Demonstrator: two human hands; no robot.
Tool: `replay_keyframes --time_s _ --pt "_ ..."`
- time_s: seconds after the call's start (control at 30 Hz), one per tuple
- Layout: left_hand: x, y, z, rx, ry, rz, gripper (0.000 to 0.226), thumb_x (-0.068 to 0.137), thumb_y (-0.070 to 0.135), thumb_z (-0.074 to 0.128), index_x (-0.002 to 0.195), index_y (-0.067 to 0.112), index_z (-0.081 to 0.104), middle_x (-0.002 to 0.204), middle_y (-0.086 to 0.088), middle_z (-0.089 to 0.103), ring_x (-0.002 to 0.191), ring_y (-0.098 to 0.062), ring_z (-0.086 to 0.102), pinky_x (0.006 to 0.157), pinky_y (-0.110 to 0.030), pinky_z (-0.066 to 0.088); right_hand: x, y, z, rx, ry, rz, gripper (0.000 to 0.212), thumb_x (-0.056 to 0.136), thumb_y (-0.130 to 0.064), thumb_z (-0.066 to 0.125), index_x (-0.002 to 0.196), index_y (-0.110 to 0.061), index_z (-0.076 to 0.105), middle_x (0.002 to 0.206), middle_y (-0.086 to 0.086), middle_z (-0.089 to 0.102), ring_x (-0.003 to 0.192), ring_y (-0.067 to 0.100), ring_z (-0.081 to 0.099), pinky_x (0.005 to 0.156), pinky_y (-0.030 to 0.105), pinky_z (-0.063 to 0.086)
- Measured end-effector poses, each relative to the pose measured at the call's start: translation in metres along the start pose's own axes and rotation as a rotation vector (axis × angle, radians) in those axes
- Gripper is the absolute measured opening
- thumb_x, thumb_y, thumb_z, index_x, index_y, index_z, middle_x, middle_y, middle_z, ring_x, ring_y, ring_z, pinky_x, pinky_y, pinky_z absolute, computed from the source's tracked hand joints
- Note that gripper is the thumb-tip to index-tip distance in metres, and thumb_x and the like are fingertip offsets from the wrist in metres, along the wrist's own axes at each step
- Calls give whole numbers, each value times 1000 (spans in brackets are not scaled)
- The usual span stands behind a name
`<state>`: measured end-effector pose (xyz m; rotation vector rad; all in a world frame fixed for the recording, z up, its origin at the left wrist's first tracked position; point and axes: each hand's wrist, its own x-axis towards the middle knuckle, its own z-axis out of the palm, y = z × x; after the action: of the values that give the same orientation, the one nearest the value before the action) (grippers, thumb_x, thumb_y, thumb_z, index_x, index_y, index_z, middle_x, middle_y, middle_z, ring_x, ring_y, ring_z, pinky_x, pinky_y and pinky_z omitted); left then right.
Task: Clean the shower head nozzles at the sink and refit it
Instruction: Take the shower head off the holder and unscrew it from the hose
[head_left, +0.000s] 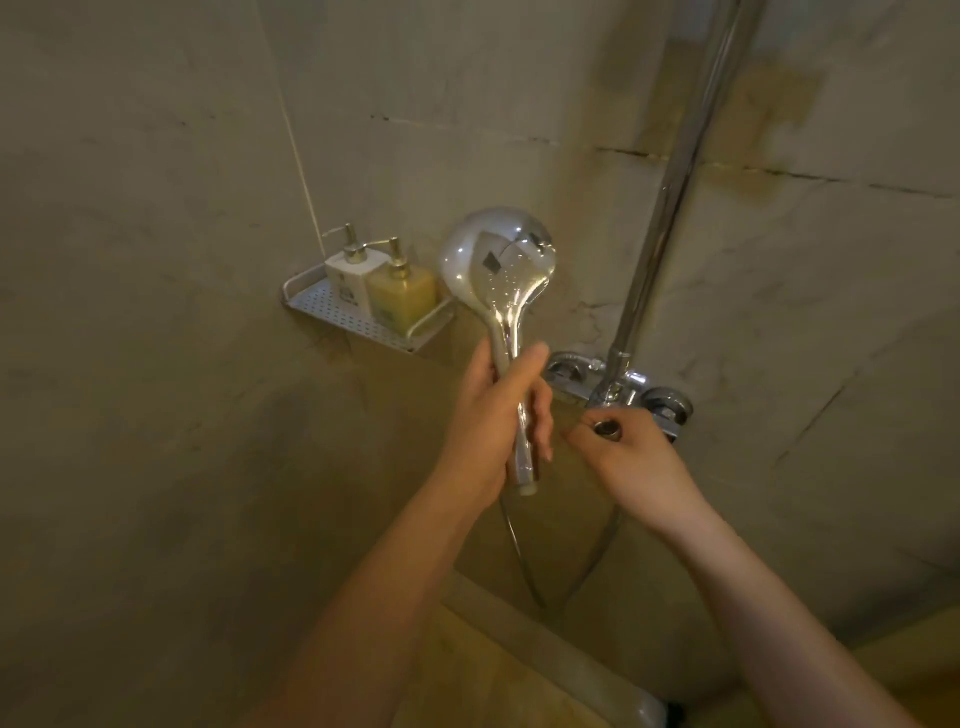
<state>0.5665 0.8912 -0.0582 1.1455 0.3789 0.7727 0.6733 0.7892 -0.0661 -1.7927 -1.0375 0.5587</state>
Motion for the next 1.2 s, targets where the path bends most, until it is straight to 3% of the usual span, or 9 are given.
replay_keyframes --time_s 0.1,0.2,0.3,0.5,0.7,0.87,1.0,1.1,1.2 --pt "10 16 11 66 -64 13 14 103 22 60 116 26 59 64 -3 54 47 -18 46 42 -29 41 5 -20 -31 6 95 -59 41 93 -19 61 57 -15 43 51 -2 37 49 13 34 50 29 27" --pt "20 33 26 96 -117 14 4 103 23 60 101 21 56 60 0 46 44 -16 38 39 -27 36 9 -42 -61 33 169 -141 45 93 -19 62 54 -15 39 50 -2 35 48 13 32 52 29 26" --pt "32 47 45 170 -118 63 17 101 22 65 91 18 51 54 1 40 40 -16 32 36 -25 32 12 -63 -86 103 207 -186 50 93 -19 61 50 -18 36 47 -2 31 45 17 27 49 27 23" --pt "59 83 86 268 -190 218 11 100 17 64 105 10 57 49 1 40 36 -16 34 36 -26 33 17 -101 -127 211 242 -273 49 91 -21 61 53 -22 30 52 2 23 47 15 20 48 30 13" --pt "89 115 119 254 -182 349 33 93 6 59 123 -6 51 46 -3 40 33 -18 35 38 -29 32 26 -127 -157 277 285 -343 53 94 -10 60 51 -20 30 53 1 20 44 13 18 47 24 13" --pt "119 139 140 230 -187 428 22 83 11 62 99 10 47 46 -7 41 33 -21 35 39 -29 33 34 -144 -175 258 323 -391 55 95 -11 59 47 -21 33 47 -2 25 42 13 20 45 20 18" --pt "140 147 148 250 -243 458 19 92 1 62 87 9 45 44 -5 42 32 -21 36 38 -29 34 45 -160 -190 320 342 -401 49 95 -7 57 55 -16 29 50 0 20 42 12 17 44 19 14" --pt "155 148 154 229 -259 460 19 84 5 64 88 7 45 42 -6 43 32 -21 34 38 -30 33 56 -171 -201 346 347 -426 46 95 -7 55 58 -15 29 52 0 19 42 11 16 43 19 13" --pt "165 146 160 189 -275 461 20 76 8 63 69 7 45 40 -7 40 29 -22 32 37 -31 30 68 -182 -210 364 345 -477 46 94 -7 56 56 -16 30 53 2 20 42 11 16 43 18 13"
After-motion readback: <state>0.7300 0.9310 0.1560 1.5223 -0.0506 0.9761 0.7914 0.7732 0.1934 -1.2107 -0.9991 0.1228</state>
